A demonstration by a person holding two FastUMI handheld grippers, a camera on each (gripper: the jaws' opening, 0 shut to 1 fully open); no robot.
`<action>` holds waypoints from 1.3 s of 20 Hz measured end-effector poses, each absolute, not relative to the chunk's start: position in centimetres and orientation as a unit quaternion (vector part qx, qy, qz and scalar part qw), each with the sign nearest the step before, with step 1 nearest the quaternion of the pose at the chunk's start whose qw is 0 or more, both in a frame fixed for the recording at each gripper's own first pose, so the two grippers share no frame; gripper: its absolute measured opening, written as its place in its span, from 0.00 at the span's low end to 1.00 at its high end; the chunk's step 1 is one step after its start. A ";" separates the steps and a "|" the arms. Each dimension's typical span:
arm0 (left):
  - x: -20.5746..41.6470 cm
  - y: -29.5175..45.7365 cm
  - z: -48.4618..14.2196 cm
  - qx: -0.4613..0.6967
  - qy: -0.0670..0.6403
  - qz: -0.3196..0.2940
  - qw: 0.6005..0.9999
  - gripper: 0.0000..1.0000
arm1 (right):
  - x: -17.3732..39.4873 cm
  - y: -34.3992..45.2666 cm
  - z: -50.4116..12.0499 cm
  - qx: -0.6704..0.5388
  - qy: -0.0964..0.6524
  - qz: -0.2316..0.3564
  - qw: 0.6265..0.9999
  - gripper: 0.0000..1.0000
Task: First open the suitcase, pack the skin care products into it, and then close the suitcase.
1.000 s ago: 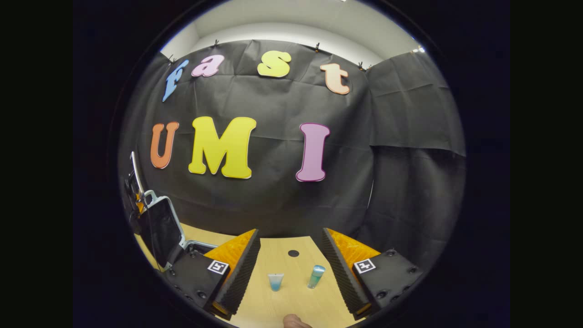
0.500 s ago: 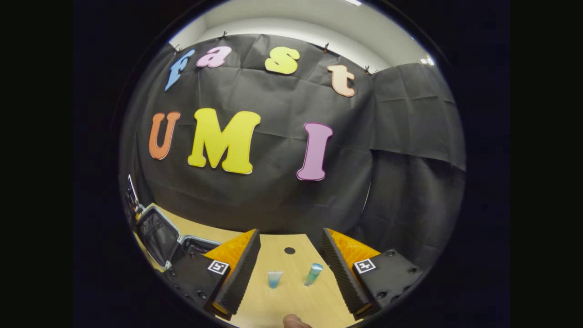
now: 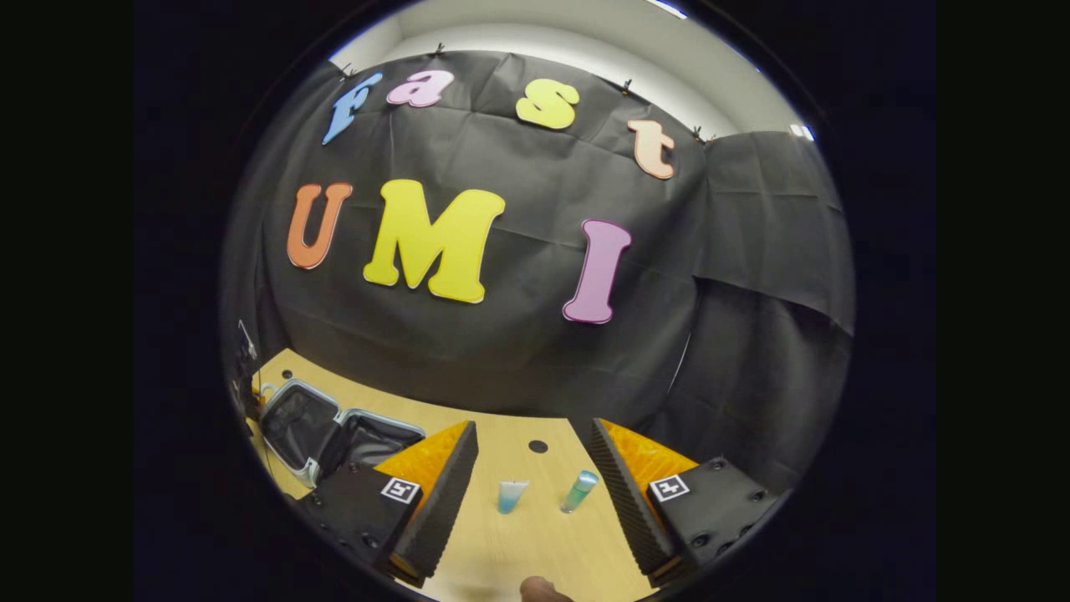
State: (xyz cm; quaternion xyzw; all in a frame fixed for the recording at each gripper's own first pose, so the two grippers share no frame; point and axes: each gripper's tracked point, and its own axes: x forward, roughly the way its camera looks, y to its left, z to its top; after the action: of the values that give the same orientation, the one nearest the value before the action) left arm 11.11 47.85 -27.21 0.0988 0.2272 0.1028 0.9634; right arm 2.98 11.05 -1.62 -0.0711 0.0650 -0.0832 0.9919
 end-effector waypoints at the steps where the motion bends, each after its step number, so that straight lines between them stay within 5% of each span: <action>1: 11.0 48.2 -27.1 0.096 0.223 0.120 0.963 0.15 | 2.8 11.0 -1.6 -0.075 0.064 -0.085 0.991 0.81; 4: 10.0 50.4 -25.9 0.095 0.218 0.169 0.957 0.39 | 2.8 10.9 -1.3 -0.074 0.058 -0.073 0.993 0.81; 6: 8.9 49.8 -25.3 0.078 0.220 0.177 0.956 0.73 | 2.9 10.5 -1.0 -0.070 0.050 -0.064 0.994 0.82; 10: 6.9 45.6 -22.5 0.028 0.205 0.168 0.964 0.96 | 3.2 9.0 -1.7 -0.059 0.042 -0.040 0.997 0.81; 16: 5.0 34.7 -17.2 0.012 0.167 0.148 0.975 0.99 | 4.4 4.6 -3.9 -0.028 0.055 -0.021 0.998 0.81; 26: 5.7 5.3 -18.4 0.009 0.177 -0.043 0.983 0.99 | 6.1 -3.4 -7.0 -0.027 0.075 0.008 0.997 0.81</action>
State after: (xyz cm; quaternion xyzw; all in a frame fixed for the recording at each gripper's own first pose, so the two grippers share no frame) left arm 5.74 5.35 -18.36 0.0086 0.1766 -0.0434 0.9833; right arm 6.15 -3.41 -6.98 -0.0267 0.0748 0.0079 0.9968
